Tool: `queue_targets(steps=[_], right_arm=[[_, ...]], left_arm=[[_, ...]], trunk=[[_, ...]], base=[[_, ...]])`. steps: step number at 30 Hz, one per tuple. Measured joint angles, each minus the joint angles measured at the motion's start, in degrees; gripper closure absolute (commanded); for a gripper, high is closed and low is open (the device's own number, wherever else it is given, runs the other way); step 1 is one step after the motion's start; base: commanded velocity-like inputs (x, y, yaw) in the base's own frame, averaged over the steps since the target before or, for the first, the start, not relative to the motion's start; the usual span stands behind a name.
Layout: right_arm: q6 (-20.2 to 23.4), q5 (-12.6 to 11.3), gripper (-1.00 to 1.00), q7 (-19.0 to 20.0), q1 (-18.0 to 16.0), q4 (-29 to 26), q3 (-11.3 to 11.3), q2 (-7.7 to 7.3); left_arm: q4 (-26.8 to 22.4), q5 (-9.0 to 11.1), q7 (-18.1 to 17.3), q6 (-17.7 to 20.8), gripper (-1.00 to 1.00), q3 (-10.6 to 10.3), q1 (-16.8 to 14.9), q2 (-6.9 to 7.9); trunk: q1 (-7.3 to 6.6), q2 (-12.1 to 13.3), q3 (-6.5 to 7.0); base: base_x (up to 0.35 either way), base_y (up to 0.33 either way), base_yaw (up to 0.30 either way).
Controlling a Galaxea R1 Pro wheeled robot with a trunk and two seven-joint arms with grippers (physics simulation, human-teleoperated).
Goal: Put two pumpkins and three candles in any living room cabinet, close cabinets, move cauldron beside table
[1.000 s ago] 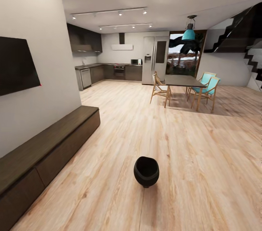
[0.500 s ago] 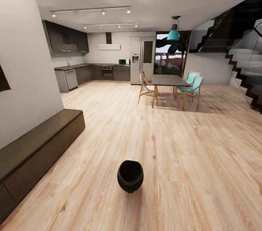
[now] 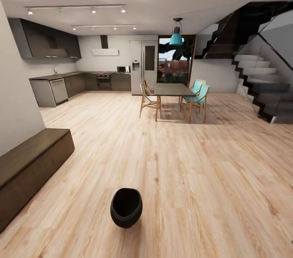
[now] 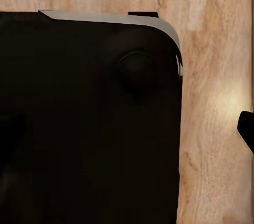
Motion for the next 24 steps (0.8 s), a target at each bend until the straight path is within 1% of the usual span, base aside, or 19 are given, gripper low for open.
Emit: queue_targets(steps=[3, 7, 24], right_arm=[[0.0, 0.0, -1.0, 0.0, 0.0, 0.0, 0.0, 0.02], [0.0, 0.0, -1.0, 0.0, 0.0, 0.0, 0.1, 0.08], [-0.1, 0.0, -1.0, -0.1, 0.0, 0.0, 0.1, 0.09]], left_arm=[[0.0, 0.0, 0.0, 0.0, -1.0, 0.0, 0.0, 0.0], [0.0, 0.0, 0.0, 0.0, -1.0, 0.0, 0.0, 0.0], [0.0, 0.0, 0.0, 0.0, -1.0, -0.1, 0.0, 0.0]], trunk=[[0.0, 0.0, -0.05], [0.0, 0.0, -0.24], [0.0, 0.0, -1.22]], base=[[0.319, 0.039, 0.096], [0.314, 0.147, 0.191], [0.277, 0.219, 0.22]])
